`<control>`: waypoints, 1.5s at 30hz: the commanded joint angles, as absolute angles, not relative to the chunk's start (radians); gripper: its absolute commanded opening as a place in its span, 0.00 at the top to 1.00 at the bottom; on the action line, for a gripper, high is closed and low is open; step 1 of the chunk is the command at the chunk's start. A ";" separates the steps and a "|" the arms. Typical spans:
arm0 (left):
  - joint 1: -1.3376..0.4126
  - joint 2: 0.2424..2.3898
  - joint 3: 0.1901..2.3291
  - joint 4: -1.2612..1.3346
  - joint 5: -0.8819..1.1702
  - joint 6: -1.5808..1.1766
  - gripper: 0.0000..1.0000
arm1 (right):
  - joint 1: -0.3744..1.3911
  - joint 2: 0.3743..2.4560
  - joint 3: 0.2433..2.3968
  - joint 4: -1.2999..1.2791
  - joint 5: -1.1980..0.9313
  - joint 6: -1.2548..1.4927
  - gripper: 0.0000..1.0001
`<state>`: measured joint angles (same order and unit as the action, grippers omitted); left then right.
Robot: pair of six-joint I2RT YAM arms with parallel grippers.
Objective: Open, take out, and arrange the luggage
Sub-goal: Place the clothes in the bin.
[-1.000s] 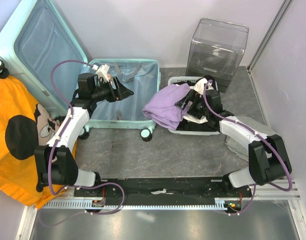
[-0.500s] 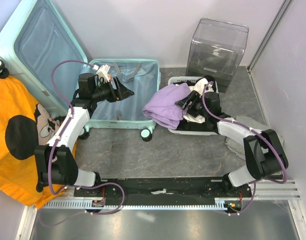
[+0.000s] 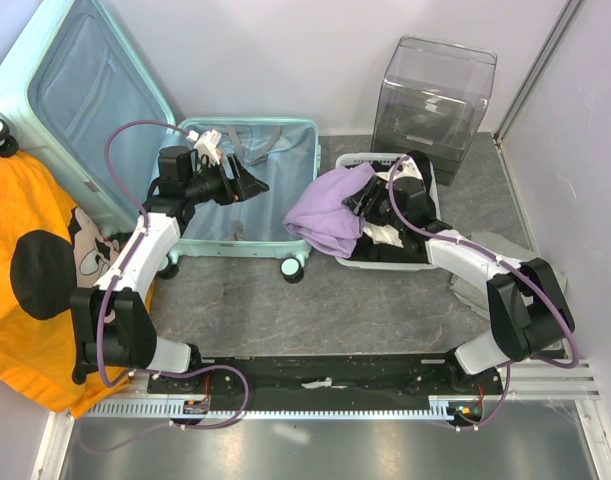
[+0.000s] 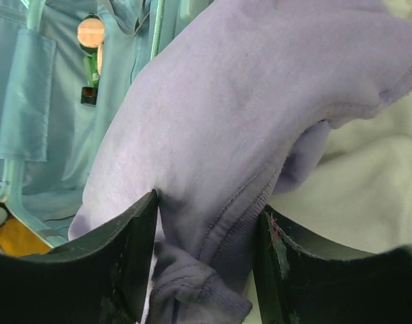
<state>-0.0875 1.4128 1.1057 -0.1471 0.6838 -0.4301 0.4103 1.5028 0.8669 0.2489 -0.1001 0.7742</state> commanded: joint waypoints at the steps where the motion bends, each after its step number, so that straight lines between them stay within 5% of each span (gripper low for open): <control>1: -0.095 1.417 1.103 -0.120 0.695 -0.445 0.20 | 0.457 1.497 0.946 0.241 -0.028 0.693 0.39; 7: -0.100 1.417 1.103 -0.120 0.695 -0.443 0.20 | 0.480 1.514 0.969 0.195 0.040 0.657 0.21; 16: -0.159 1.486 1.094 -0.088 0.704 -0.445 0.20 | 0.534 1.494 1.026 0.081 0.218 0.540 0.30; 21: -0.169 1.600 1.092 0.018 0.820 -0.544 0.20 | 0.535 1.462 1.020 0.064 0.236 0.528 0.13; 26: -0.183 1.672 1.097 0.075 0.842 -0.587 0.20 | 0.535 1.385 1.022 0.002 0.265 0.499 0.06; 45: -0.186 1.635 0.917 0.297 0.782 -0.745 0.18 | 0.534 1.189 0.807 -0.106 -0.026 0.770 0.02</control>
<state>-0.1810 1.6798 0.9493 0.2192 0.8268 -0.6884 0.5312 1.2041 0.8368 -0.1143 0.0109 0.7132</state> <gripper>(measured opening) 0.814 0.982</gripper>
